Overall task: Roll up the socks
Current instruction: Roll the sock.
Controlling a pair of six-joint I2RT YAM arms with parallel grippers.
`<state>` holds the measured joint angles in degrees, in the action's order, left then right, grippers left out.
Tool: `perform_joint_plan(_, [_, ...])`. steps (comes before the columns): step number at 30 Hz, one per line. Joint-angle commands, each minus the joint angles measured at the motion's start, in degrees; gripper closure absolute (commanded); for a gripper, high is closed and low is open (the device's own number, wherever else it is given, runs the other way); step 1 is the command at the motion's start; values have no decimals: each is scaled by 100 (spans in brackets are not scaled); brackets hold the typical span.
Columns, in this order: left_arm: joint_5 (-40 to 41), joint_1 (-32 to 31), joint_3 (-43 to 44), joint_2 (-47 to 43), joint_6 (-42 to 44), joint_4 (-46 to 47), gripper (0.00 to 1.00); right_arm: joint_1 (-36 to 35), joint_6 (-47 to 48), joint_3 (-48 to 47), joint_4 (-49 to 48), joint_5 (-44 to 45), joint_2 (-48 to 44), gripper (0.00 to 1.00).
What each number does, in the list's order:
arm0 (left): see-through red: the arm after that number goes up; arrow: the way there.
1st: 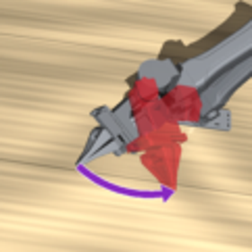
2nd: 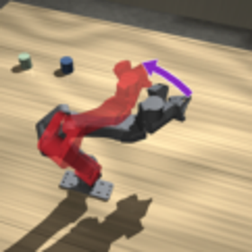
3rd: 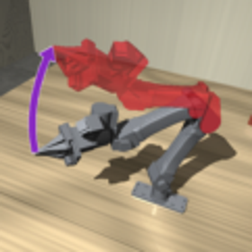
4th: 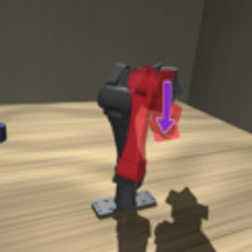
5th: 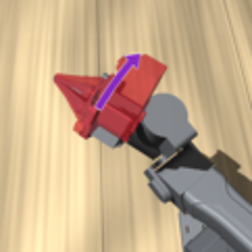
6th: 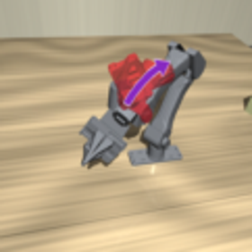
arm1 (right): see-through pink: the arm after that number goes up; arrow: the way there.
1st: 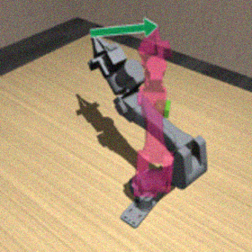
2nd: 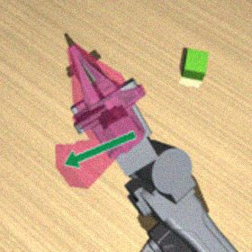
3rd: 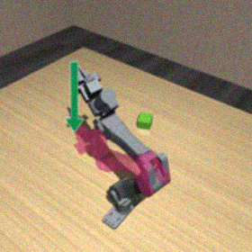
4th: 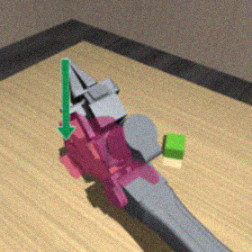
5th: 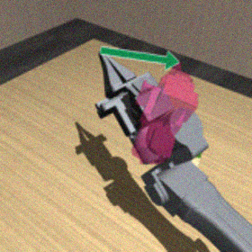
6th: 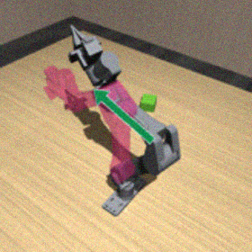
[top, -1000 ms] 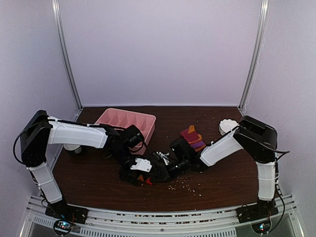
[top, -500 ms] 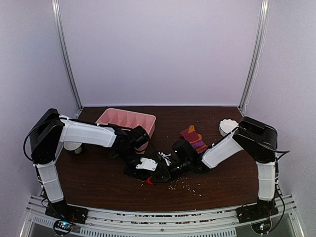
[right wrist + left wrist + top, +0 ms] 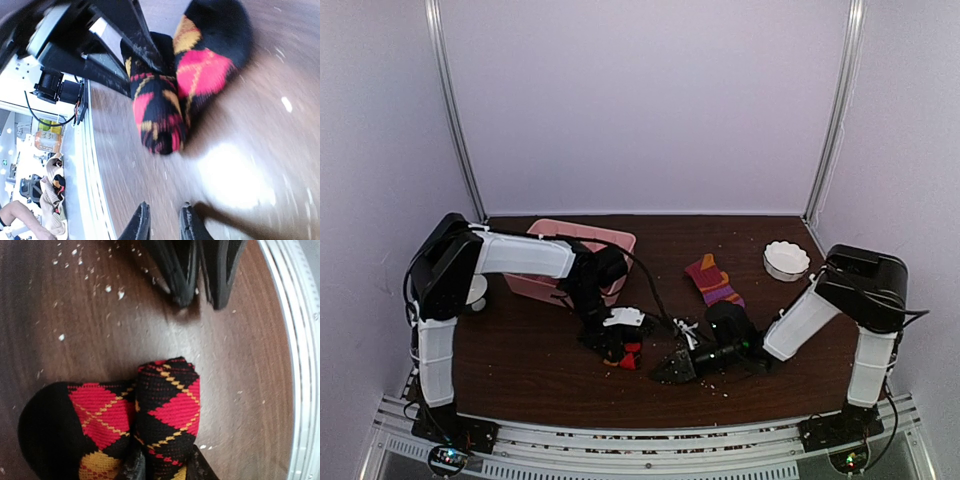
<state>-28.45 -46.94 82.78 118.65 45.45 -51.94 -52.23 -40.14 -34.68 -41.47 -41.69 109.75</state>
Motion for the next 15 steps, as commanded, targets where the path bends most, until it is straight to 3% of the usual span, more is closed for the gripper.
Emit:
perform_joint_plan(1, [-699,-144,339,522,184,-743,71,-92,-143,1112,-363,822,-234,78])
perform_joint_plan(2, [-759,-207,430,600,254,-781,71,-121,-14,1309,-454,983,-432,76])
perform_joint_plan(4, [-835,-324,594,746,374,-879,70,-205,341,1586,-395,1384,-880,57])
perform_joint_plan(5, [-898,-395,675,820,406,-927,70,-248,553,1726,-268,1617,-1118,23])
perform_joint_plan(6, [-948,-434,759,874,403,-945,70,-298,772,1797,-90,1869,-1415,2])
perform_joint_plan(12, [-1110,-459,836,1081,421,-1023,70,-407,1664,1952,1738,4132,-3305,1])
perform_joint_plan(15, [-1017,-412,667,1080,444,-973,70,-308,1121,2126,2215,5458,-4075,0])
